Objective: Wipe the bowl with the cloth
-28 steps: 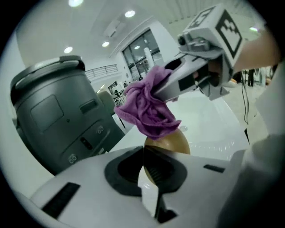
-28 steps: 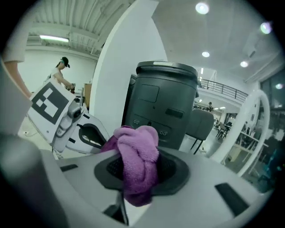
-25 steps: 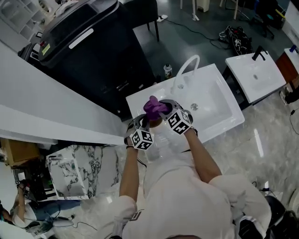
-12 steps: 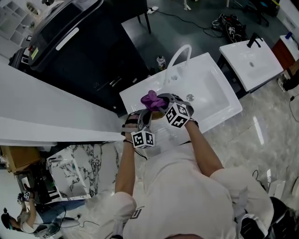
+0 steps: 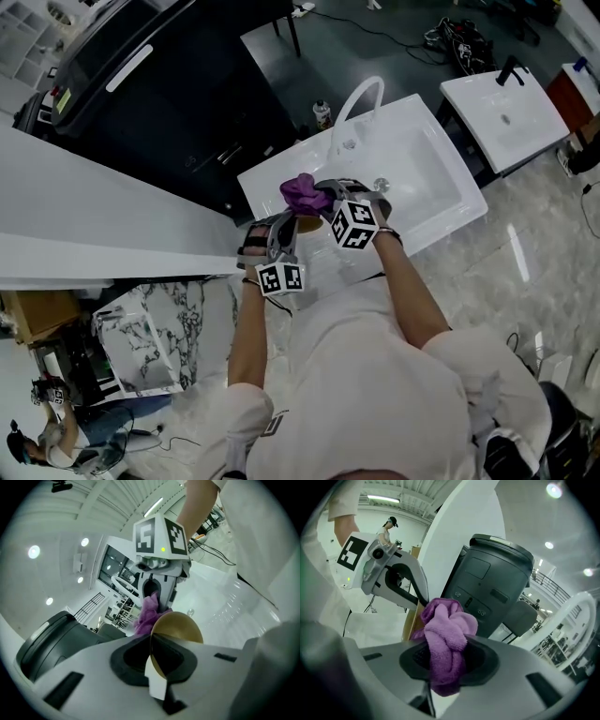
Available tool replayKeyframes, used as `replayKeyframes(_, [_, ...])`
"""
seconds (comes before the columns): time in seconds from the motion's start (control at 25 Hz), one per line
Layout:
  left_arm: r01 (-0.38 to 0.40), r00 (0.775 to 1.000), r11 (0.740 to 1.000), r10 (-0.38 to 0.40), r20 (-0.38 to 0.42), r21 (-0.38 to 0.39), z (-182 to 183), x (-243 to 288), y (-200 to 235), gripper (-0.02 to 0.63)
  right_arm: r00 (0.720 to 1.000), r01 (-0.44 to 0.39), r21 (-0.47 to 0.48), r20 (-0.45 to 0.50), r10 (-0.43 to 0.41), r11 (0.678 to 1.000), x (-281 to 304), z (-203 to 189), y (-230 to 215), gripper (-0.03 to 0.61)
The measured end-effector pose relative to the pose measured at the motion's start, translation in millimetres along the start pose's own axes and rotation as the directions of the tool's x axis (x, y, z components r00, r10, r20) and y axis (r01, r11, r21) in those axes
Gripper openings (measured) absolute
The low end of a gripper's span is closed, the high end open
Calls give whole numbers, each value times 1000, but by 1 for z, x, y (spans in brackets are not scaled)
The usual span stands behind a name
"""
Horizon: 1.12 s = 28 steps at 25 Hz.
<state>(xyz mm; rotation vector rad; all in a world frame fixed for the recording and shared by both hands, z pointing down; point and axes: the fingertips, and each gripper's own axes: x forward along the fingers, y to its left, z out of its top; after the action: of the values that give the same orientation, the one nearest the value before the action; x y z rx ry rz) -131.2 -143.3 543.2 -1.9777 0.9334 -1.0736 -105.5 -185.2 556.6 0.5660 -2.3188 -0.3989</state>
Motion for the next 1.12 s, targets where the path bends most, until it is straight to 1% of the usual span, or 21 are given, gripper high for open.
replayKeyframes(0.08, [-15, 1000, 999, 16, 8, -48, -3, -2, 2, 18, 1000, 9, -15, -13, -9, 1000, -1, -3, 1, 104])
replayKeyframes(0.16, [-32, 999, 988, 33, 8, -150, -11, -2, 9, 18, 999, 14, -40, -30, -15, 999, -1, -5, 1, 104])
replayKeyframes(0.2, [-42, 999, 975, 44, 4, -219, -16, -2, 16, 18, 999, 15, -52, -38, -17, 999, 0, -5, 2, 104])
replayKeyframes(0.24, [-54, 998, 955, 57, 0, -290, -21, -2, 22, 20, 999, 17, -62, -43, -20, 998, 0, -4, 2, 104])
replayKeyframes(0.32, [-74, 997, 907, 80, -3, -415, -28, -3, 30, 23, 999, 19, -66, -47, -22, 998, 0, -4, 3, 104])
replayKeyframes(0.4, [-84, 995, 858, 97, -2, -506, -33, -4, 35, 23, 999, 18, -60, -50, -21, 998, -1, -7, 5, 104])
replayKeyframes(0.44, [-81, 995, 830, 98, 1, -551, -36, -5, 37, 23, 998, 15, -59, -53, -19, 998, -1, -8, 7, 104])
replayKeyframes(0.48, [-69, 996, 796, 92, 7, -601, -39, -4, 39, 23, 998, 13, -59, -55, -16, 998, -2, -9, 9, 104])
replayKeyframes(0.52, [-53, 996, 755, 83, 15, -654, -43, -3, 41, 23, 998, 10, -61, -57, -14, 998, -2, -10, 10, 104])
replayKeyframes(0.56, [-39, 997, 705, 76, 21, -708, -48, -1, 42, 23, 998, 9, -64, -58, -13, 998, -2, -10, 11, 104])
replayKeyframes(0.6, [-33, 997, 649, 77, 23, -760, -54, 0, 43, 23, 998, 7, -68, -58, -11, 998, -2, -9, 12, 104])
replayKeyframes(0.68, [-34, 996, 528, 91, 17, -849, -67, 1, 43, 23, 998, 3, -79, -59, -7, 997, -1, -7, 14, 104])
replayKeyframes(0.72, [-35, 995, 471, 97, 12, -881, -70, 2, 43, 23, 998, 2, -85, -60, -7, 996, 0, -7, 15, 104])
replayKeyframes(0.76, [-36, 995, 423, 98, 6, -905, -72, 3, 42, 23, 998, 4, -87, -61, -9, 996, -1, -7, 14, 104])
replayKeyframes(0.84, [-34, 994, 336, 106, 2, -941, -74, 4, 41, 23, 998, 9, -86, -65, -14, 996, -2, -8, 13, 104])
replayKeyframes(0.88, [-28, 993, 280, 120, 6, -960, -75, 3, 42, 23, 998, 10, -84, -66, -15, 996, -2, -8, 13, 104])
replayKeyframes(0.92, [-18, 990, 209, 142, 12, -978, -76, 2, 42, 23, 998, 7, -82, -65, -12, 997, -3, -8, 13, 104])
replayKeyframes(1.0, [14, 982, 36, 188, 20, -999, -81, 1, 43, 18, 998, -6, -82, -56, 1, 997, -3, -7, 16, 104])
replayKeyframes(1.04, [26, 979, -43, 202, 16, -999, -83, 2, 41, 18, 999, -12, -83, -50, 8, 996, -3, -6, 18, 104])
replayKeyframes(1.08, [32, 978, -104, 209, 10, -994, -85, 4, 39, 17, 999, -16, -84, -46, 12, 996, -2, -5, 21, 104])
replayKeyframes(1.12, [37, 977, -153, 211, 4, -988, -85, 5, 38, 17, 999, -20, -83, -46, 16, 996, -1, -5, 23, 104])
